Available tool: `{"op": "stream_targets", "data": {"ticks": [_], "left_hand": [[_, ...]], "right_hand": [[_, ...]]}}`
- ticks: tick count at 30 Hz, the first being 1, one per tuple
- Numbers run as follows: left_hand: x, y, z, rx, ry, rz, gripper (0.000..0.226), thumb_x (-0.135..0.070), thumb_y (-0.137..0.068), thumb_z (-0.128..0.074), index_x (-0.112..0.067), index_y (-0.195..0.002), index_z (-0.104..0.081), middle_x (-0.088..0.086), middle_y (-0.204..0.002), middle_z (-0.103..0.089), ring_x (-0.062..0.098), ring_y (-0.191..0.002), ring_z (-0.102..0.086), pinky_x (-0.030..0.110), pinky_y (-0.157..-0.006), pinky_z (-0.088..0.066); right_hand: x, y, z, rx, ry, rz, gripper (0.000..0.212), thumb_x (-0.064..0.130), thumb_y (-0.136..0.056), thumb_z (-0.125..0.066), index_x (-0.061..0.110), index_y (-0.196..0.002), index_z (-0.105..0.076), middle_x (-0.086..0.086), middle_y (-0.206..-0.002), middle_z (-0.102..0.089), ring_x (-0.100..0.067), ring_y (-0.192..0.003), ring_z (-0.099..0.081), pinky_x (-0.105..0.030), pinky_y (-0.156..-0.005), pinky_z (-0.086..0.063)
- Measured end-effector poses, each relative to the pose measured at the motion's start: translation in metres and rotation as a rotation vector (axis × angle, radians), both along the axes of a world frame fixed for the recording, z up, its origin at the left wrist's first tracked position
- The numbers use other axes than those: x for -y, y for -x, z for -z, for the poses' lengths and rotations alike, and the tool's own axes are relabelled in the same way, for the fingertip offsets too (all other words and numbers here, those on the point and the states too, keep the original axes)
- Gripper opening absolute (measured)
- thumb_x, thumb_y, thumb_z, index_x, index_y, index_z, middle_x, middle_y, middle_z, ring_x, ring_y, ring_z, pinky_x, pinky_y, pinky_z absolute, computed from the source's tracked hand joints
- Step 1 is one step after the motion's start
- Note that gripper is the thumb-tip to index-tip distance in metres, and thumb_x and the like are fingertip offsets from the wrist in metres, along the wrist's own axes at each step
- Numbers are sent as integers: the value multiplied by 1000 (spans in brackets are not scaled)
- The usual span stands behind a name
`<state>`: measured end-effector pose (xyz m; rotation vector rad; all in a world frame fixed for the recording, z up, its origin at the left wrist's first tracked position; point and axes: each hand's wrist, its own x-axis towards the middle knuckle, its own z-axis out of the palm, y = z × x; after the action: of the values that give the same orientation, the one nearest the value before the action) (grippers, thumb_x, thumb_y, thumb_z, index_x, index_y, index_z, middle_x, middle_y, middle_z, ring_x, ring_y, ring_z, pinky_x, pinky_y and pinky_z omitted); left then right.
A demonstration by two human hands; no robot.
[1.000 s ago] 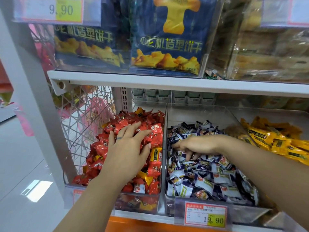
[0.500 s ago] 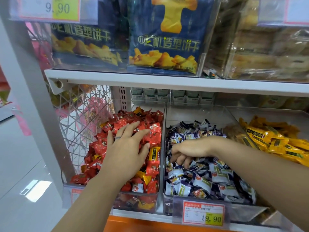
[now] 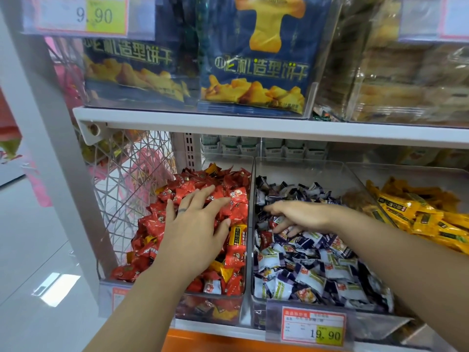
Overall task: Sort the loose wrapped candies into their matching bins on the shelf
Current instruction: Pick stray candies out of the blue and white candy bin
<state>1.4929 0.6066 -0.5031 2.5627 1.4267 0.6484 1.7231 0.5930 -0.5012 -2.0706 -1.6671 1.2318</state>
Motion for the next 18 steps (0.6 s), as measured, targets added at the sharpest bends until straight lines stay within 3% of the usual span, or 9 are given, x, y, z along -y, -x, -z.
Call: {"op": "stream_targets", "data": {"ticks": [3,8,13,18], "left_hand": [[1,0,0,7,3,-2,45,-43,-96,-43,-43,-141,-35,-15,-154,-17,13,-144,-10,50,-116,1],[2,-1,-1,2,-1,-7,45,-43,-96,-42,-43,-141,-34,-15,-154,-16,12,-144,-9,50,-117,1],[1,-1,-1,7,-2,-2,45,-43,-96,-43,-44,-140,-34,-15,-154,-17,12,-144,-9,50,-116,1],[0,0,0,11,0,2,45,-43,-96,-43,-43,-140,-34,-15,-154,-16,12,-144,-9,50,-117,0]], "right_hand": [[0,3,-6,-30,-21,20,49,35,-101,-24,14,-146,-30,-2,-150,-35,-18,-114,-57,-32,-96,-48],[-4,15,0,315,-87,-192,37,21,-99,-41,17,-136,-48,-3,-127,-58,-17,-100,-59,-26,-82,-48],[-8,11,3,438,-111,-245,45,12,-90,-60,19,-133,-50,-2,-134,-53,-20,-117,-54,-32,-100,-43],[-11,0,6,531,-149,-217,50,12,-86,-65,23,-132,-49,-2,-136,-50,-23,-112,-57,-38,-97,-47]]}}
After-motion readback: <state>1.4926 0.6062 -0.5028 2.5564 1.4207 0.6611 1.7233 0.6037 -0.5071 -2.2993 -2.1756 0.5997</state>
